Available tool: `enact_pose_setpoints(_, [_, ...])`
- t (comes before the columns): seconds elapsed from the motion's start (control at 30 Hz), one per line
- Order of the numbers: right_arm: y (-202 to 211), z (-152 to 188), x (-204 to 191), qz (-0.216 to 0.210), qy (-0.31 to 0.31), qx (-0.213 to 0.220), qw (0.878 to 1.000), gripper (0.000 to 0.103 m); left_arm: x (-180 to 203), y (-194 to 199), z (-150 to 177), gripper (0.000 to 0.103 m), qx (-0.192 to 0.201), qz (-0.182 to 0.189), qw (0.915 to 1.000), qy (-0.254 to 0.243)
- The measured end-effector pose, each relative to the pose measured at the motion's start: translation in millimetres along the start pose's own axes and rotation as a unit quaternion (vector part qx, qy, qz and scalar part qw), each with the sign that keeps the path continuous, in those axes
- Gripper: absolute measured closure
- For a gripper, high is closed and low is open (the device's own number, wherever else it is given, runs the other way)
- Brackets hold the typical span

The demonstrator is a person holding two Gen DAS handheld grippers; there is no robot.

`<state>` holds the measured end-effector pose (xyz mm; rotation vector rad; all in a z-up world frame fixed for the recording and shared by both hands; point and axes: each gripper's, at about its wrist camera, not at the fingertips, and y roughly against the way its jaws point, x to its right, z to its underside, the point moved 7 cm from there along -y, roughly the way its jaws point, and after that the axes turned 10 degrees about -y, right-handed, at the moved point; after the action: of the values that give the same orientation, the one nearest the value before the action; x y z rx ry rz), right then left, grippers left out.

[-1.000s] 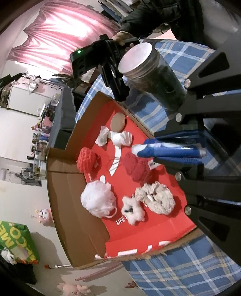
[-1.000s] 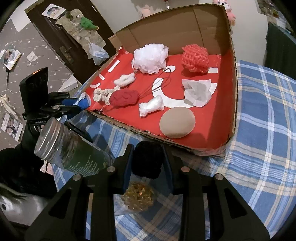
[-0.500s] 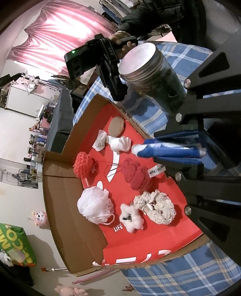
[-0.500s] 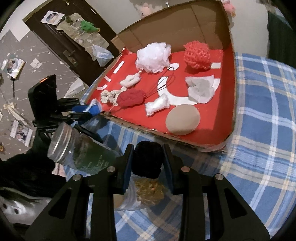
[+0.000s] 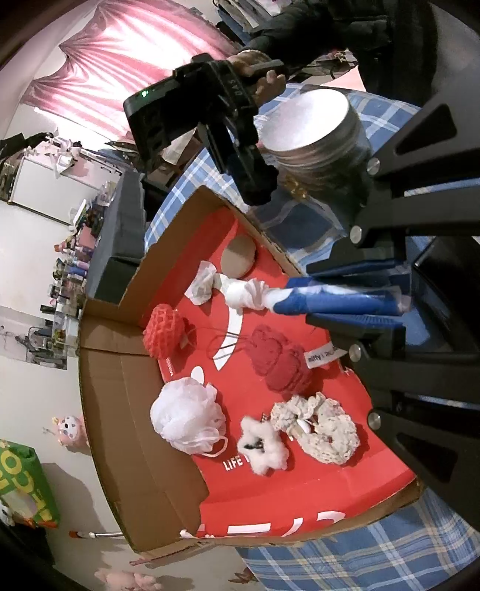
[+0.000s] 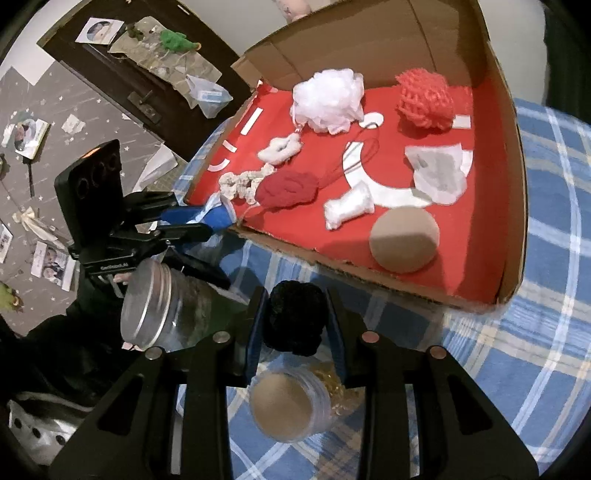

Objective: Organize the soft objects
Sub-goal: 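Carry the blue cloth and black ball past the jars toward the box, then open the left tool to drop the blue cloth while the right tool releases the black ball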

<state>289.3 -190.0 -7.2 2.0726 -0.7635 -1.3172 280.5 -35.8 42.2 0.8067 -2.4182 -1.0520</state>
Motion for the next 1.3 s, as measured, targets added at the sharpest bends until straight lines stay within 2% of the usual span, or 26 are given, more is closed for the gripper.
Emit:
enact_pose_setpoints(0.23, [6,-26,-21,0.017,0.024,0.03,0.999,0.073,-4,-4,-20,0.083,-0.008,-0.019,0.9997,0.014])
enact_pose_setpoints(0.33, [2,-46,-24,0.042,0.032,0.049,0.997,0.073,-13,-10,-33,0.083,-0.012,-0.032,0.999,0.03])
enact_pose_setpoints(0.5, [-14,-79,-18,0.111,0.041,0.06,0.991,0.073,-34,-28,-57,0.083,-0.024,-0.062,0.9969,0.043])
enact_pose_setpoints(0.53, [-20,-87,-14,0.132,0.045,0.058,0.989,0.073,-37,-33,-60,0.083,-0.031,-0.066,0.9963,0.045])
enact_pose_setpoints(0.7, [-43,-109,11,0.175,0.026,0.04,0.983,0.073,-53,-64,-68,0.082,-0.07,-0.086,0.9927,0.047])
enact_pose_setpoints(0.83, [-59,-117,27,0.195,0.012,0.019,0.98,0.073,-70,-82,-66,0.082,-0.096,-0.105,0.9885,0.052])
enact_pose_setpoints(1.13, [-70,-130,34,0.23,0.028,0.014,0.973,0.073,-85,-100,-69,0.081,-0.12,-0.12,0.9847,0.04])
enact_pose_setpoints(1.3, [-73,-133,37,0.232,0.025,0.01,0.972,0.073,-91,-107,-69,0.081,-0.127,-0.121,0.9837,0.04])
